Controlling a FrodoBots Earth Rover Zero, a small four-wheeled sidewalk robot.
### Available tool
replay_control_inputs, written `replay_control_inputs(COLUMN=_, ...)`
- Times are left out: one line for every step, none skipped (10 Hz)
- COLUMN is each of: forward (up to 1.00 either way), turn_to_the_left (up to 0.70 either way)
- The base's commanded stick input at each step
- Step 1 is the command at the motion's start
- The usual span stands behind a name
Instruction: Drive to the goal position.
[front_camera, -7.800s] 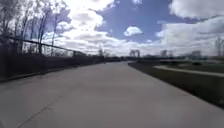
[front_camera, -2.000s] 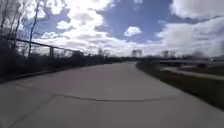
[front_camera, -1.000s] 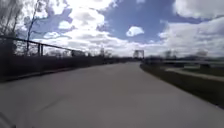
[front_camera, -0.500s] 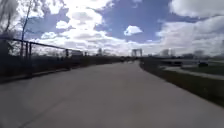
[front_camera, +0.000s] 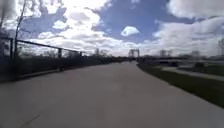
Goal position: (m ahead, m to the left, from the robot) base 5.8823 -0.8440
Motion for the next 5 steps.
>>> replay_control_inputs(forward=1.00, turn_to_the_left=0.00)
replay_control_inputs(forward=1.00, turn_to_the_left=0.00)
replay_control_inputs(forward=1.00, turn_to_the_left=0.00)
replay_control_inputs(forward=1.00, turn_to_the_left=0.00)
replay_control_inputs(forward=1.00, turn_to_the_left=0.00)
